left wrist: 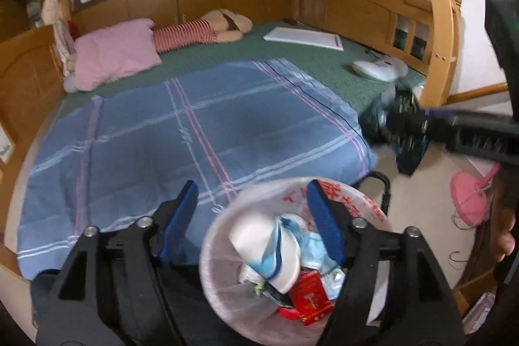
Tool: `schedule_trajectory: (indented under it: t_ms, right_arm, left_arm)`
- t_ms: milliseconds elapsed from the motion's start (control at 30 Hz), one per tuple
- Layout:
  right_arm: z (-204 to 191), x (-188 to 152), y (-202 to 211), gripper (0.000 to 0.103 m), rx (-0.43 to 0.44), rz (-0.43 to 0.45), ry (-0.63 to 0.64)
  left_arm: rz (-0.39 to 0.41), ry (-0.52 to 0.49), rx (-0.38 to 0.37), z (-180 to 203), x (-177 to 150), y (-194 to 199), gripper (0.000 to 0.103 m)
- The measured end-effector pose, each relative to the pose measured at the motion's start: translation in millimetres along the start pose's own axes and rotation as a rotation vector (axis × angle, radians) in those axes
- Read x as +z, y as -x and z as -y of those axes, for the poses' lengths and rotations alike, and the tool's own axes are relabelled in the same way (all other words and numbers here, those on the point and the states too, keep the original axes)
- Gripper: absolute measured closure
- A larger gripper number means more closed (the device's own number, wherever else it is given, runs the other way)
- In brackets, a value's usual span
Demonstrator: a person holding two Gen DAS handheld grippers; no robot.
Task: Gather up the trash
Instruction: 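Drop the cup into the bin bag with the left tool while the right tool drops the green bag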
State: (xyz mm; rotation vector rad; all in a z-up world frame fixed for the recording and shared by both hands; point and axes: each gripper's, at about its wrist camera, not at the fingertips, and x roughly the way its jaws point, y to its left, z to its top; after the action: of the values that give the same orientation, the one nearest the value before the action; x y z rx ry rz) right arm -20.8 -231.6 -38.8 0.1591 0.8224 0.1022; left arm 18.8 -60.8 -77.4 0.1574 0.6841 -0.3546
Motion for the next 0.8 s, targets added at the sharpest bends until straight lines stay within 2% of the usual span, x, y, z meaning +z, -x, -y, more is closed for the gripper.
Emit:
schedule_trajectory:
  t_ms: [67, 233, 300, 367, 433, 567, 633, 733, 800]
  right_arm:
    - [-3.5, -2.1, -5.6, 0.059, 0.007, -0.018, 0.007]
    - [-21.3, -9.2, -19.5, 0.057, 0.017, -0.065, 0.044]
    - [-30.1, -11.9, -24.1, 0.048, 0.009, -0.091, 0.088]
    - [-39.6, -14.4, -24.2, 0.022, -0.02, -0.084, 0.136]
    - [-45.3, -14.8, -20.4, 0.014, -0.04, -0.062, 0.163]
    - [-45.6, -9.2, -6.3, 0.008, -0.042, -0.024, 0.145]
    - [-45.8, -5.9, 2.4, 0.005, -0.074, -0.023, 0.132]
    - [-46.1, 0.3, 15.3, 0.005, -0.12, -0.016, 0.115]
    - [-44.2, 3.2, 22.1, 0.004, -0.113, -0.006, 0.092]
  left_arm:
    - [0.034, 0.014, 0.033, -5.8, 3.7, 11.1, 0.018]
    - [0.1, 0.042, 0.1, -20.6, 12.1, 36.8, 0.012]
    - [0.117, 0.05, 0.12, -25.0, 15.0, 45.1, 0.009]
    - [0.131, 0.064, 0.138, -27.9, 17.0, 52.9, 0.005]
    - [0.142, 0.076, 0.147, -30.4, 18.9, 58.7, 0.004]
    - [0.141, 0.096, 0.175, -33.9, 21.6, 63.7, 0.004]
    - [0.13, 0.11, 0.197, -36.0, 22.7, 64.4, 0.003]
    - [0.113, 0.152, 0.208, -39.5, 24.1, 68.1, 0.003]
    - [0.113, 0.16, 0.232, -40.9, 24.2, 70.1, 0.003]
